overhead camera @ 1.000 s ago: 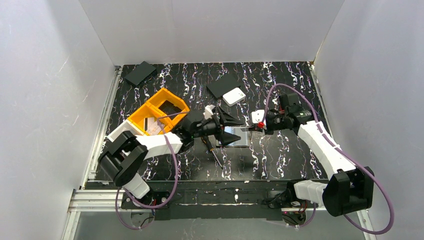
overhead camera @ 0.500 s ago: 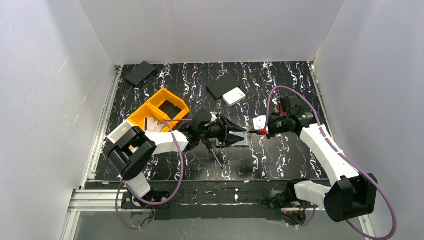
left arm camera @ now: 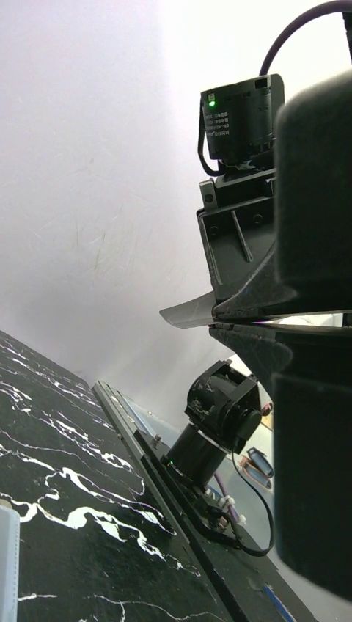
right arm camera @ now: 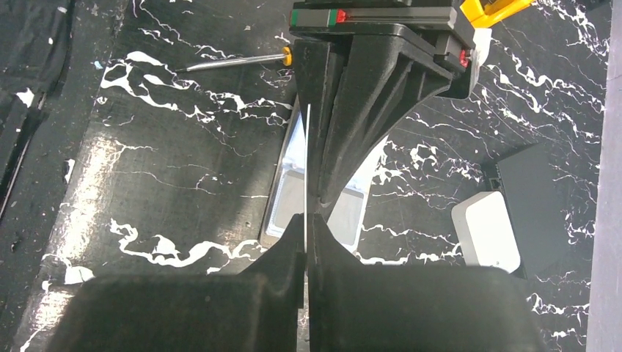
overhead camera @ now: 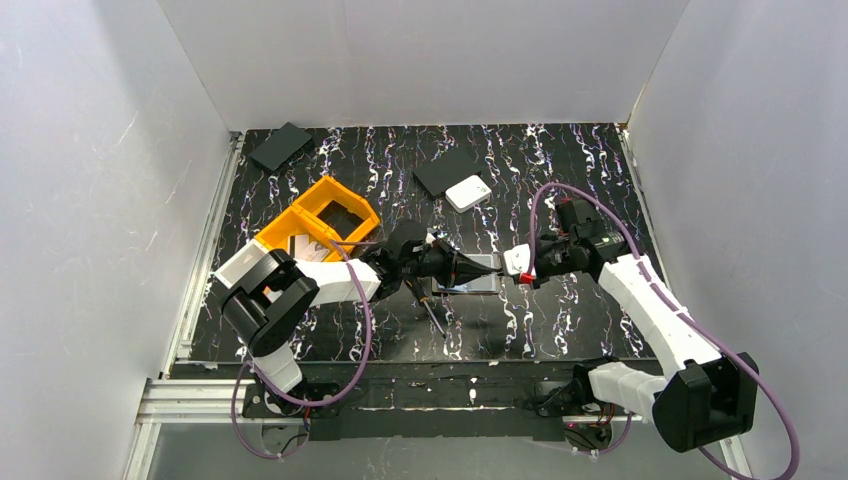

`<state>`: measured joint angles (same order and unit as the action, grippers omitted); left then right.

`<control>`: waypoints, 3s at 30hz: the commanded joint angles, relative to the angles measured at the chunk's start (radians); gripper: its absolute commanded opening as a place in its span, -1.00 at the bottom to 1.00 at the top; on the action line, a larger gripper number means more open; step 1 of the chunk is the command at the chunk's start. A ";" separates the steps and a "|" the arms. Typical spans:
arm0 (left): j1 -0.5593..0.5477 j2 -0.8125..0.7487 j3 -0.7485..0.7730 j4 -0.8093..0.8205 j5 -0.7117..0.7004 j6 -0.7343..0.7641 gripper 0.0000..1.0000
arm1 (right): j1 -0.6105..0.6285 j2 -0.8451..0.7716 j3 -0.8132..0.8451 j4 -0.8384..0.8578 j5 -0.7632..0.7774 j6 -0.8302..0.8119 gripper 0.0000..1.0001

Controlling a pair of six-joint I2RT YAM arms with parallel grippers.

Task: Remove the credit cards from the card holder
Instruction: Place the credit card in the storage box.

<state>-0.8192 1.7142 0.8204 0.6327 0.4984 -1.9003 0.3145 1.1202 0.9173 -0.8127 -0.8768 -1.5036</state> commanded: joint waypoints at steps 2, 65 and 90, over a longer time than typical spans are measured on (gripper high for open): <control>-0.008 -0.006 0.014 0.059 0.017 0.016 -1.00 | 0.044 -0.031 -0.038 -0.005 -0.029 0.003 -0.80; 0.634 -0.094 0.566 -1.062 -0.095 2.402 -1.00 | -0.295 -0.108 -0.199 0.484 -0.166 0.981 0.97; 0.702 0.060 0.515 -0.929 -0.059 2.365 -1.00 | -0.295 -0.106 -0.204 0.481 -0.186 0.979 0.97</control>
<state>-0.1261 1.7645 1.3525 -0.3180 0.4118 0.4698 0.0254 1.0164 0.7097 -0.3412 -1.0359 -0.5259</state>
